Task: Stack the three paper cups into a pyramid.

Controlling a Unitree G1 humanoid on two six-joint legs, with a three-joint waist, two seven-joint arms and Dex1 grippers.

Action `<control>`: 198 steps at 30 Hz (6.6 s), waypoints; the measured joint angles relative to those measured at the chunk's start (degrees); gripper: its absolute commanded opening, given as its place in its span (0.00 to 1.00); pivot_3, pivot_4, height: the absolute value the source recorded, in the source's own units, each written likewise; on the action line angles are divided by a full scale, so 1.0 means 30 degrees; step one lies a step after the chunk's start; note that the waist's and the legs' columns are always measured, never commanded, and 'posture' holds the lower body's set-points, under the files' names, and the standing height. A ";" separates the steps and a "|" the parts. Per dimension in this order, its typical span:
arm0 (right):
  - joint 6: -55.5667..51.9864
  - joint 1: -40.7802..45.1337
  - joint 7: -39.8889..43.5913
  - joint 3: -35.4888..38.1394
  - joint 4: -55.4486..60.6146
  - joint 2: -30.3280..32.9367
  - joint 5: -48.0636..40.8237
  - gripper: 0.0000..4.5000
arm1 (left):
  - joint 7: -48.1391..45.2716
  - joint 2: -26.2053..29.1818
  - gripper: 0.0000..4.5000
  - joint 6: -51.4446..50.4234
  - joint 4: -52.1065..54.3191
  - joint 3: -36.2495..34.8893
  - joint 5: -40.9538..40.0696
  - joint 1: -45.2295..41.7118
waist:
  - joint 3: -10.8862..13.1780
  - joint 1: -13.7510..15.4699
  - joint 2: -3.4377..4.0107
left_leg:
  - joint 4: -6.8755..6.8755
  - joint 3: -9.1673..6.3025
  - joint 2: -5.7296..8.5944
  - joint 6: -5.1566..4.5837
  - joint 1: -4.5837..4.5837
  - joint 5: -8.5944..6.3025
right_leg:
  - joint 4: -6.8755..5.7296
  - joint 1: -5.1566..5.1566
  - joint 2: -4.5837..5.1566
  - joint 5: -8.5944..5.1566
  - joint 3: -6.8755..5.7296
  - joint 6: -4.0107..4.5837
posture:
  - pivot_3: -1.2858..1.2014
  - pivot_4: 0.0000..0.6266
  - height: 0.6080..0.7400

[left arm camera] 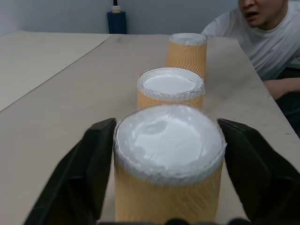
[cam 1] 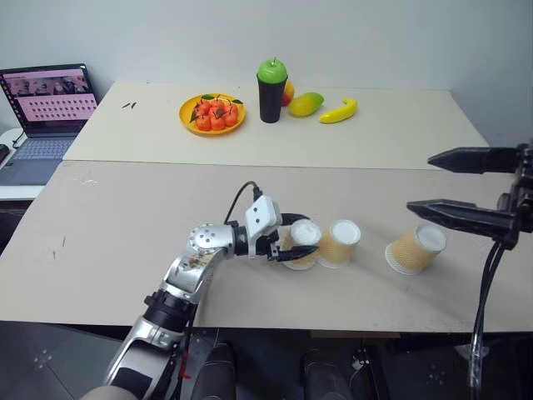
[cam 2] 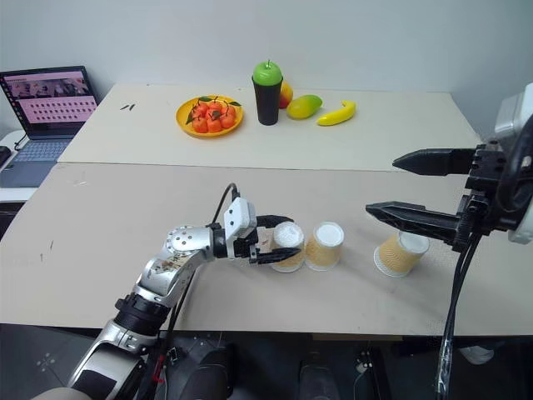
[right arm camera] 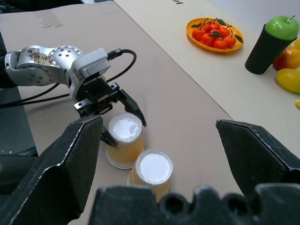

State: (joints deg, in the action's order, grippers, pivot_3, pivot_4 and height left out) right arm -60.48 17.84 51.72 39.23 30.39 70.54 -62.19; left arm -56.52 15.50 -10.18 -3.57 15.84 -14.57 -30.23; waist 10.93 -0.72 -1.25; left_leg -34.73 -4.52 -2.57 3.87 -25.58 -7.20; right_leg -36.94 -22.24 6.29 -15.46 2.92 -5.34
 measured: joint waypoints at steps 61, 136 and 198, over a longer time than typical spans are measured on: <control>0.7519 -1.0046 -0.4711 0.0777 -0.0474 -1.0494 0.8671 1.00 | -0.1050 0.5954 0.99 -1.0533 0.4735 -0.4091 -0.6763 -0.4481 | 0.0001 -0.0039 -0.0014 | 0.0001 -0.0007 0.0012 -0.0028 0.0010 -0.0021 | -0.0004 0.0022 -0.0011 -0.0063 0.0029 -0.0068 | 0.52 0.24 0.94; 1.1017 -0.6741 -0.3067 -0.4397 -0.6628 -0.9913 1.0409 0.60 | 0.1401 0.5921 1.00 -1.1237 0.6244 -0.4422 -0.7597 -0.3423 | -0.0003 -0.0063 -0.0007 | -0.0013 -0.0004 0.0018 -0.0028 0.0025 -0.0020 | -0.0027 0.0027 -0.0013 -0.0053 0.0046 -0.0058 | 0.52 0.24 0.94; 0.3058 0.8552 0.3046 -1.4965 -0.3248 -0.5490 0.8448 0.99 | 0.3528 0.6728 1.00 -1.0773 0.9541 -0.4930 -0.7657 0.0678 | 0.0021 -0.0092 0.0003 | 0.0002 0.0049 0.0037 -0.0047 0.0006 -0.0034 | -0.0014 -0.0018 -0.0055 -0.0019 0.0199 0.0014 | 0.52 0.24 0.94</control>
State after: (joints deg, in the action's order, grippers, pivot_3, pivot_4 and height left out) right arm -51.30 43.49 60.86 -5.67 20.64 54.07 -36.85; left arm -45.93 35.69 -42.50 25.05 1.05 -37.54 -28.20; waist 11.00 -0.99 -1.24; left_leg -34.73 -4.37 -2.46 3.73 -25.57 -7.30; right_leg -36.98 -22.29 6.13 -15.52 3.51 -5.30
